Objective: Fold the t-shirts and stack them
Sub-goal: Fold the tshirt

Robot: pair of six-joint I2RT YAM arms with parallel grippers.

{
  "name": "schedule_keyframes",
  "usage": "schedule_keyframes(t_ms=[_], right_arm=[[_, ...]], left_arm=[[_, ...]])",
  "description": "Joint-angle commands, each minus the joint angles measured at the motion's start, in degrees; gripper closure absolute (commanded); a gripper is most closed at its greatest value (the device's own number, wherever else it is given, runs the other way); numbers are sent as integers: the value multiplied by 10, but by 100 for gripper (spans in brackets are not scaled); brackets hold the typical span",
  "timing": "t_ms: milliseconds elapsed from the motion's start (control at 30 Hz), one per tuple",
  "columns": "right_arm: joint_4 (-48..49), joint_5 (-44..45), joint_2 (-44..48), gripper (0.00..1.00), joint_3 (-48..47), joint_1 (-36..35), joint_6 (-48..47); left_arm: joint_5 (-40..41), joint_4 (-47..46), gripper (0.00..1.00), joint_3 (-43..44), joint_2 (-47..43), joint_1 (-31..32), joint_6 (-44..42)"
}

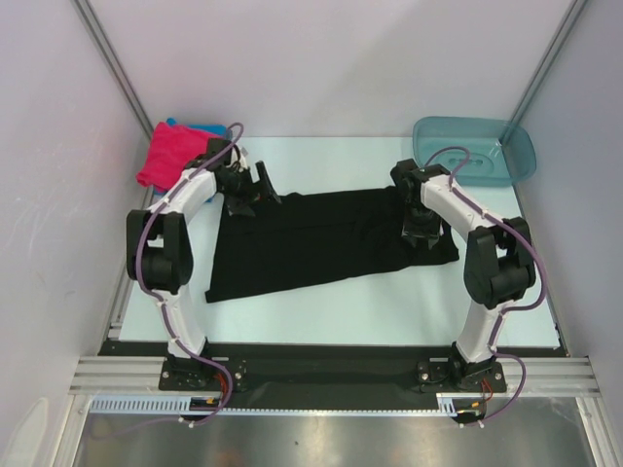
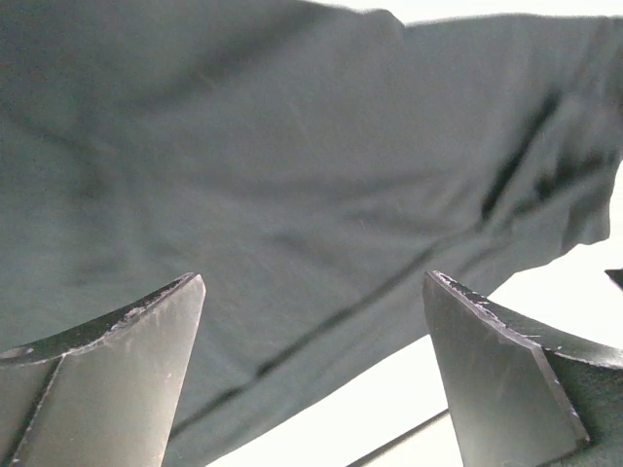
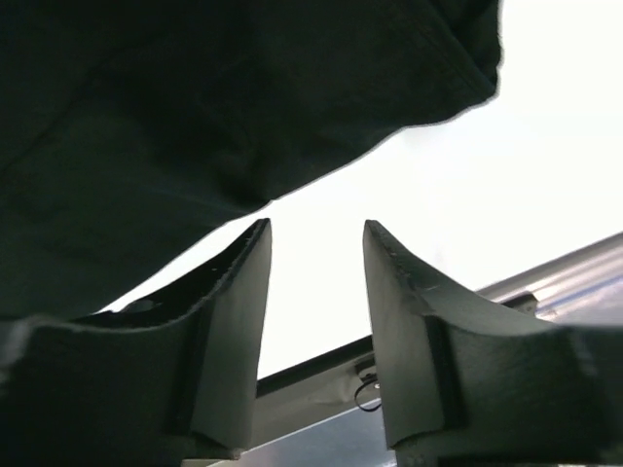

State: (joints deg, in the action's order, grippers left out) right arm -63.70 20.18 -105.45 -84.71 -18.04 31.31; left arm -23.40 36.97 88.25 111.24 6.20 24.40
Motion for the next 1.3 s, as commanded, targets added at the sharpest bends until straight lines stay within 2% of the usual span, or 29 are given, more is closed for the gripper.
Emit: schedule_keyframes(t_ms=[0, 33, 67, 133, 267, 400, 533, 667, 733, 933, 1033, 1267], right_arm=[[-33, 64, -5, 54, 4, 0, 35], [-31, 60, -3, 57, -3, 2, 39], [-25, 52, 1, 57, -5, 1, 43], [0, 17, 19, 58, -8, 6, 53], [31, -17, 38, 58, -7, 19, 73], [24, -18, 11, 55, -2, 20, 82], [5, 13, -19, 56, -4, 15, 86], [-13, 54, -21, 56, 2, 19, 110], [46, 41, -3, 55, 40, 21, 96], [247, -17, 106, 46, 173, 33, 47], [265, -22, 114, 44, 204, 44, 46], [265, 6, 81, 45, 210, 55, 38]], left_arm=[[-80, 4, 0, -12, -32, 42, -26], [-80, 45, 0, -1, -30, 70, -47], [-79, 56, 0, -2, -29, 85, -85], [-85, 54, 0, -26, -44, 113, -104], [-144, 22, 0, -30, -45, 118, -112], [-183, 53, 0, -4, 6, 121, -126], [-187, 104, 0, 10, 71, 121, -132], [-160, 122, 0, 16, 94, 123, -126], [-154, 123, 0, 18, 97, 125, -124], [-68, 77, 0, -11, 64, 140, -135], [-55, 65, 0, -18, 51, 141, -133], [-46, 68, 0, -20, 54, 143, -139]])
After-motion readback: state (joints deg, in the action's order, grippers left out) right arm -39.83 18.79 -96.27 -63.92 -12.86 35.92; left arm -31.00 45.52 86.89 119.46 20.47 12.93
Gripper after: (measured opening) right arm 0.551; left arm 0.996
